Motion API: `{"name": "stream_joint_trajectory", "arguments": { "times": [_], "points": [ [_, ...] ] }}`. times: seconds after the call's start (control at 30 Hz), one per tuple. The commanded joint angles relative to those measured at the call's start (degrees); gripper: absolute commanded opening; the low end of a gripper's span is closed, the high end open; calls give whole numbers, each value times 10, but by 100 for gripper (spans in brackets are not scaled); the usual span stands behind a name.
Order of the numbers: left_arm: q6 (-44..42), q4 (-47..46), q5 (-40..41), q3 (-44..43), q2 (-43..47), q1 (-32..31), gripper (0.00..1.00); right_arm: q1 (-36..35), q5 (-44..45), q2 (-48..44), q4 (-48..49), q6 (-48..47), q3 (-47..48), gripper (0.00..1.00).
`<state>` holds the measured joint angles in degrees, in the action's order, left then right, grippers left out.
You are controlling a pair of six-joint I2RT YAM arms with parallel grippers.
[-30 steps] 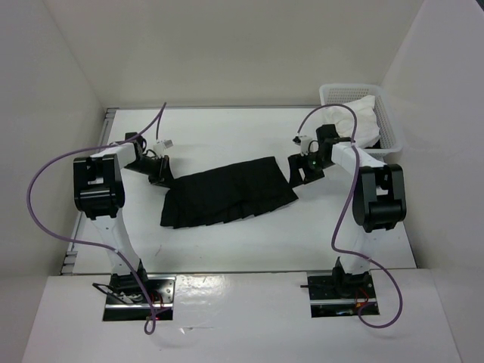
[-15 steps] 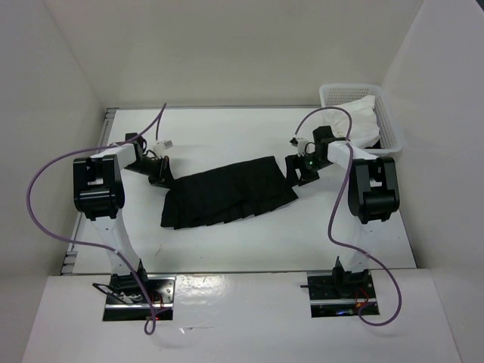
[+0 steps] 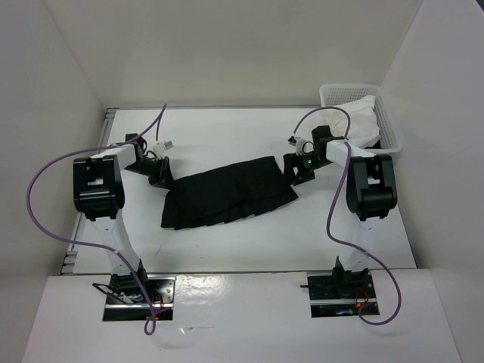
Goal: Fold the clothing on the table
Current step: Fold the skirt
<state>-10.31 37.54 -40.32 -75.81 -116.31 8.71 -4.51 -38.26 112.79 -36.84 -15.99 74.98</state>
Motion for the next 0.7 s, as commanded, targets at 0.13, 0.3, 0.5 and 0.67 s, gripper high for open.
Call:
{"name": "stream_joint_trajectory", "arguments": {
  "times": [0.13,0.3,0.5,0.67],
  "points": [
    [-2,-5,-8,3,30,3,0,-35,-17,-5,13,3,-3,80],
    [4,-5,-3,3,35,3,0,-41,-17,13,13,3,-3,80],
    [4,-5,-3,8,41,3,0,-46,-17,25,13,3,-3,64],
    [4,-5,2,8,41,3,0,-52,-23,37,13,3,-3,44]
  ]
}}
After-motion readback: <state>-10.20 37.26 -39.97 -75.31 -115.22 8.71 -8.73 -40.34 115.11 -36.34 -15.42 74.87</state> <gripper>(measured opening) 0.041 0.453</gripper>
